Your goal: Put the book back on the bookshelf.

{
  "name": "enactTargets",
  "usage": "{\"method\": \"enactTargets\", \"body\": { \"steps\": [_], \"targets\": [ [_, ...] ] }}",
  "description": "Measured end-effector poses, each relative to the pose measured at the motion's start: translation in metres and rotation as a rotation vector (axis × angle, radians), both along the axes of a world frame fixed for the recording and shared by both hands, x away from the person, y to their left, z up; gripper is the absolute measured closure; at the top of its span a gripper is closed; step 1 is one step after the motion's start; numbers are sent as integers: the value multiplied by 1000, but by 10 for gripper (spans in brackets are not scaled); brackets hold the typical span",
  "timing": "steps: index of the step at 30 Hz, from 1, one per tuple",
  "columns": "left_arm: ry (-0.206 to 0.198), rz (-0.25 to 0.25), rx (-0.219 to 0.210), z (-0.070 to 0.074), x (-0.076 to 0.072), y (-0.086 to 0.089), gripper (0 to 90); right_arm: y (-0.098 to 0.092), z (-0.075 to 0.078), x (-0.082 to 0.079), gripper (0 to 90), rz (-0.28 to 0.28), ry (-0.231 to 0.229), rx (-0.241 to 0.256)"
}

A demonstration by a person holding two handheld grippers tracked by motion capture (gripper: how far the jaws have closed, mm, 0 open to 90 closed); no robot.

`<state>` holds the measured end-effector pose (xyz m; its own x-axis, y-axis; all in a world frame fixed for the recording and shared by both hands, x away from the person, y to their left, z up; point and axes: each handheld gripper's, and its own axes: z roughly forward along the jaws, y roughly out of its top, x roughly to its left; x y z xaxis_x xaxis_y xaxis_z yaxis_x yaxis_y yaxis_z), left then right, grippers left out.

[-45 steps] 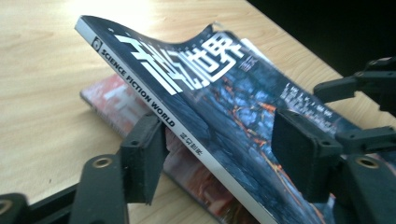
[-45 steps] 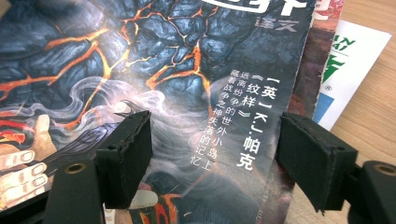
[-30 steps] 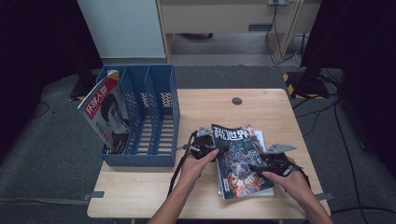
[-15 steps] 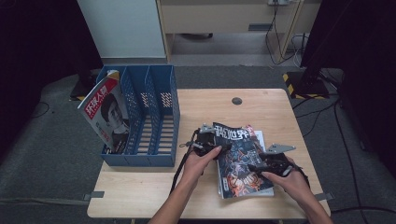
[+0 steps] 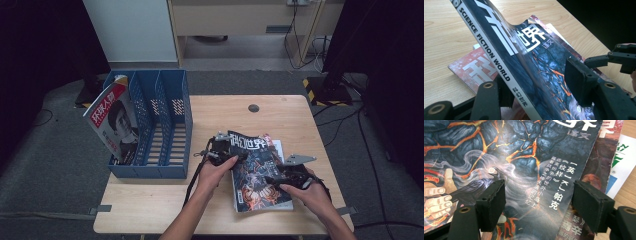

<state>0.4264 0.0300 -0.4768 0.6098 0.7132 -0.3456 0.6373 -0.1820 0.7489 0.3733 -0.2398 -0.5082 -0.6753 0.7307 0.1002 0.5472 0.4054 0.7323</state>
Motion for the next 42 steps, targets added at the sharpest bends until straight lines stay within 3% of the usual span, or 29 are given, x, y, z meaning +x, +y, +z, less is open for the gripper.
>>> {"method": "enactTargets", "body": {
  "steps": [4,5,7,10,15,23,25,28,42],
  "targets": [
    [7,-4,8,0,0,-2,426,0,0,0,273,0,0,0],
    [12,-11,9,-1,0,-3,359,0,0,0,273,-2,-2,2],
    [16,-16,19,-1,0,-6,331,0,0,0,273,-2,-2,2],
    [2,-15,36,-1,-1,-7,367,0,0,0,273,0,-2,2],
    [-5,13,29,1,1,-5,534,0,0,0,274,-3,-1,2],
    [-21,15,19,7,0,-4,621,2,0,-1,272,2,-4,-2],
    [-50,10,42,10,-1,-4,694,2,0,-1,270,3,-4,-3],
    [-75,2,66,13,-4,-5,698,2,0,-1,265,2,-2,3],
    [-132,-15,27,30,-11,-6,755,7,-1,-2,197,13,7,17]
  ]
}}
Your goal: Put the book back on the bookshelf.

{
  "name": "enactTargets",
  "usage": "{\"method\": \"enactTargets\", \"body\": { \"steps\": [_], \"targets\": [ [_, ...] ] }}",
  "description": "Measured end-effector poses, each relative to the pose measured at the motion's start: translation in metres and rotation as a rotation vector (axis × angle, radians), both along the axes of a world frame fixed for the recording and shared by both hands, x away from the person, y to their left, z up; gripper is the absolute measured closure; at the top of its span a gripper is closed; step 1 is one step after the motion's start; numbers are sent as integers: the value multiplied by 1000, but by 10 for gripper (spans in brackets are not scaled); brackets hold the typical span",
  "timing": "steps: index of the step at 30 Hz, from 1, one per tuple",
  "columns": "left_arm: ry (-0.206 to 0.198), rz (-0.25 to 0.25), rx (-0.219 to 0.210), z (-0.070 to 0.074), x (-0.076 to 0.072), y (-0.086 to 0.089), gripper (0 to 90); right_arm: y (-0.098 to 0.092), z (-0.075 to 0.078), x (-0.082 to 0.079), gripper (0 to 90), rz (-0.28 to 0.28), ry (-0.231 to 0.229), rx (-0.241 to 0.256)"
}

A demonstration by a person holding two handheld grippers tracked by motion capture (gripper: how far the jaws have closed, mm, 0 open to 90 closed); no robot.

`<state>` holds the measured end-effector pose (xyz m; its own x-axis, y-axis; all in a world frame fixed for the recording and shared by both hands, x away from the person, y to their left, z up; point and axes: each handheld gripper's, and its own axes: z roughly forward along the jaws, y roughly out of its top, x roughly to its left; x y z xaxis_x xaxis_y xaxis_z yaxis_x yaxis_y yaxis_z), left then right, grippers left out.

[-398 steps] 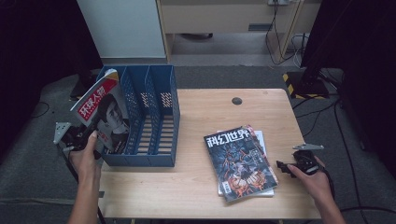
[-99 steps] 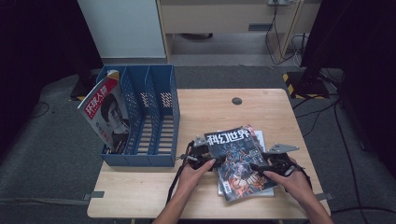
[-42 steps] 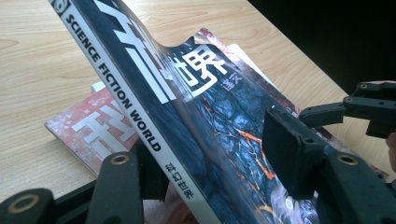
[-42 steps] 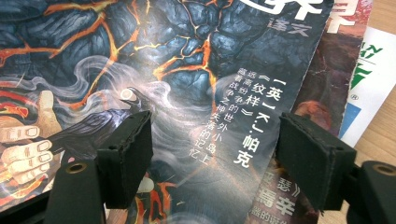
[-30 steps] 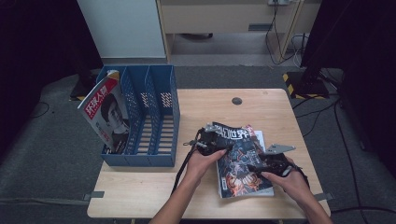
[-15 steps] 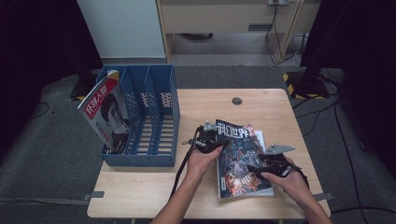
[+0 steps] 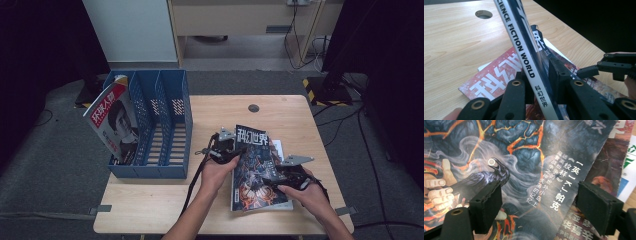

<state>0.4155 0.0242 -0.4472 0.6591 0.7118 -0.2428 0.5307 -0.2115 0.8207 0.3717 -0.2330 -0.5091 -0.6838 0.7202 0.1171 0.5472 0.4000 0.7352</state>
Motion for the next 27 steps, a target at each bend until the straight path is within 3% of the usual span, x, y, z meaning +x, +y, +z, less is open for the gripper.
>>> {"method": "enactTargets", "body": {
  "steps": [15,22,27],
  "targets": [
    [-4,-20,-17,11,0,0,784,1,-2,3,73,-3,21,9],
    [-16,-40,-8,17,0,1,797,0,-1,4,75,4,26,14],
    [-35,-58,-2,24,-1,-1,809,-7,1,11,92,-22,14,36]
  ]
}}
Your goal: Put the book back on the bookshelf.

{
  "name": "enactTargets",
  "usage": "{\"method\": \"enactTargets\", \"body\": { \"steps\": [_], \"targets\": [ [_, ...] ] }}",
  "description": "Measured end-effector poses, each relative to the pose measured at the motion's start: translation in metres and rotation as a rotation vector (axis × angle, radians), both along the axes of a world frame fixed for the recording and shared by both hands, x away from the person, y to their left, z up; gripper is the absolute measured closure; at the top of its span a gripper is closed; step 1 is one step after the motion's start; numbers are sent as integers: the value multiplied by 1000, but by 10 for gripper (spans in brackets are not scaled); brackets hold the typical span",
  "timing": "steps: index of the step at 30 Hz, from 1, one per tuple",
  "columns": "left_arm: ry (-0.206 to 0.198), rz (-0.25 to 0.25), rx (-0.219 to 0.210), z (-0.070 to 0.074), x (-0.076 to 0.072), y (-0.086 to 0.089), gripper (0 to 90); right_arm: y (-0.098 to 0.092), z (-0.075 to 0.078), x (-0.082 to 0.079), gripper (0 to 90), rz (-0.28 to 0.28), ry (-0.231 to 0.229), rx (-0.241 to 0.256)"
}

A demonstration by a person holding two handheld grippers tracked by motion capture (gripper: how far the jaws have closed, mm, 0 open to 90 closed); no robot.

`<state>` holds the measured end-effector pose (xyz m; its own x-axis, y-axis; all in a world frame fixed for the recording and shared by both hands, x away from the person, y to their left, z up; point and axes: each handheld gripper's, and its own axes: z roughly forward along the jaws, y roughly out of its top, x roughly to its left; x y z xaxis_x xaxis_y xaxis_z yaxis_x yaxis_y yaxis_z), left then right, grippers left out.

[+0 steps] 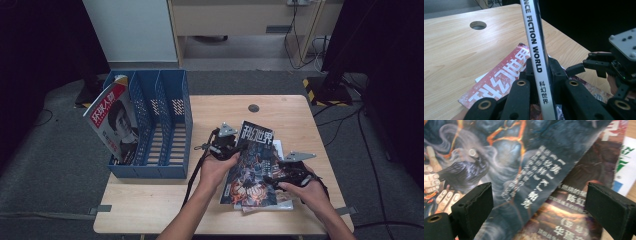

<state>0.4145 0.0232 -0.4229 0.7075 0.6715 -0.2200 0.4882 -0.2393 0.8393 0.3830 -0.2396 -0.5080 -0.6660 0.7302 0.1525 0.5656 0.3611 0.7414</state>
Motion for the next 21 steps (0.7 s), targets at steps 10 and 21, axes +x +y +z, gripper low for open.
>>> {"method": "enactTargets", "body": {
  "steps": [10,21],
  "targets": [
    [-23,-34,13,9,-3,-6,823,-7,4,15,112,10,2,21],
    [-37,-60,26,17,-6,-9,825,-8,-2,40,118,89,21,78]
  ]
}}
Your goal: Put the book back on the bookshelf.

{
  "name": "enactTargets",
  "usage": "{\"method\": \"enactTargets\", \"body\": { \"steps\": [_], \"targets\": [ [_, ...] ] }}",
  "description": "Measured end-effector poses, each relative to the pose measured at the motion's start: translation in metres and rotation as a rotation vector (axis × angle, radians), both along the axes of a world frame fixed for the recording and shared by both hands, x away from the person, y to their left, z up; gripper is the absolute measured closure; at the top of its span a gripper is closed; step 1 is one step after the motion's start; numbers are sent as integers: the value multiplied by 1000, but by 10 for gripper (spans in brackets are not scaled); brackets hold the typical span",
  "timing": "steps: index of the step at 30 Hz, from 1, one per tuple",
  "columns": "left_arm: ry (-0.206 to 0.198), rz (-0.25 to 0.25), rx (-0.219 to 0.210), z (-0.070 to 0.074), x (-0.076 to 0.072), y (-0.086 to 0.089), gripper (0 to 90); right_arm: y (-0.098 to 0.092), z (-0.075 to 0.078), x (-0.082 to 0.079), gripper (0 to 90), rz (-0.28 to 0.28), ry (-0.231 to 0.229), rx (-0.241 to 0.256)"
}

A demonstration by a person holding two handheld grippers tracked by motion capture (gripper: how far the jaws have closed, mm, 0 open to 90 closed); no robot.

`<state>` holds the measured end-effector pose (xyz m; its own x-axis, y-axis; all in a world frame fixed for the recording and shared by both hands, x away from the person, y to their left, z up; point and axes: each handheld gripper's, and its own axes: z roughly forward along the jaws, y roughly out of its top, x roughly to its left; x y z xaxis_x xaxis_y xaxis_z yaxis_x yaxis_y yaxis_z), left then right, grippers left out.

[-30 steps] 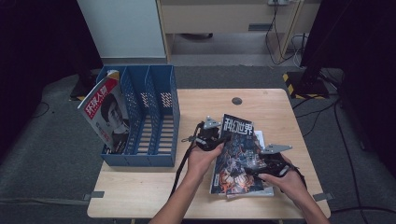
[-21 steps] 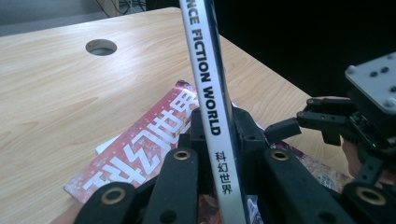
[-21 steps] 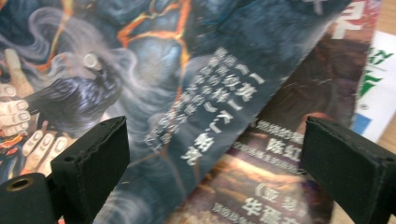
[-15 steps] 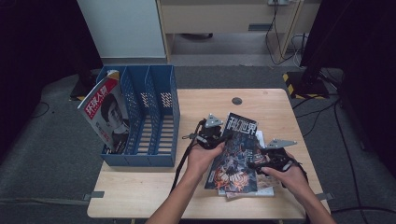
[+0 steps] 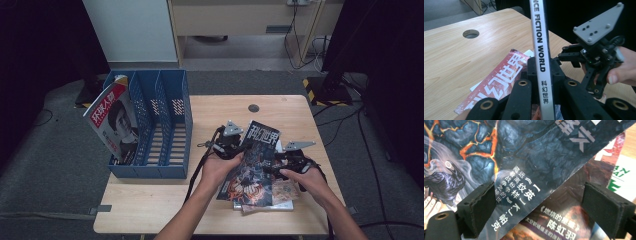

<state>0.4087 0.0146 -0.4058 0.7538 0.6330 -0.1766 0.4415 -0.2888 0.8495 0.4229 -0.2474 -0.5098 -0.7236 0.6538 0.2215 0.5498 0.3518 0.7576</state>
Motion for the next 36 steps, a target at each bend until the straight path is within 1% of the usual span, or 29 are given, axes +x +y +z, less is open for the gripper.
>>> {"method": "enactTargets", "body": {
  "steps": [1,5,6,7,9,11,13,15,16,17,18,20,21,22,23,24,25,26,27,28,29,30,31,33,35,36],
  "targets": [
    [-2,-5,3,1,0,0,825,0,0,0,118,0,0,0],
    [-6,-12,6,1,0,-2,825,1,-1,4,128,15,12,42],
    [-6,-11,3,1,0,-2,825,1,-1,5,140,21,10,46],
    [-7,-14,1,2,0,-3,826,2,0,4,182,32,0,56],
    [-10,-20,2,2,-1,-4,826,2,1,3,193,37,-2,62],
    [-13,-24,4,2,-1,-5,826,3,2,2,233,50,-22,59],
    [-14,-25,4,2,-1,-5,826,3,2,2,236,50,-23,55],
    [-14,-24,1,2,-1,-3,825,2,4,1,265,46,-27,54],
    [-14,-24,1,2,-1,-3,825,2,4,1,265,46,-27,54],
    [-16,-26,-3,2,0,-2,825,0,6,1,296,44,-31,53],
    [-16,-26,-3,2,0,-2,825,0,6,1,296,44,-31,53],
    [-18,-24,-4,1,0,0,825,-2,8,0,341,36,-31,56],
    [-18,-24,-6,1,1,1,825,-4,10,-1,382,35,-33,59],
    [-20,-23,-6,1,1,2,825,-4,10,-1,382,35,-33,59],
    [-23,-21,-10,1,1,2,825,-6,13,-2,444,29,-43,56],
    [-27,-19,-7,1,1,3,825,-6,13,-2,444,29,-43,56],
    [-30,-14,-14,1,1,5,825,-8,17,-3,499,23,-62,48],
    [-30,-14,-14,1,1,5,825,-8,17,-3,499,23,-62,48],
    [-33,-16,-19,1,1,7,826,-9,21,-5,540,20,-78,46],
    [-35,-12,-22,2,1,7,826,-9,21,-5,540,20,-78,46],
    [-36,-13,-23,2,1,8,825,-11,25,-5,564,25,-87,42],
    [-37,-13,-27,2,0,9,825,-11,25,-5,564,25,-87,42],
    [-43,-13,-25,3,0,11,825,-10,28,-6,588,23,-97,34],
    [-44,-11,-27,3,1,12,825,-10,29,-6,600,25,-102,29],
    [-49,-8,-31,3,1,14,825,-10,33,-7,626,23,-110,31],
    [-52,-6,-39,4,1,15,825,-10,34,-7,638,22,-113,33]
  ]
}}
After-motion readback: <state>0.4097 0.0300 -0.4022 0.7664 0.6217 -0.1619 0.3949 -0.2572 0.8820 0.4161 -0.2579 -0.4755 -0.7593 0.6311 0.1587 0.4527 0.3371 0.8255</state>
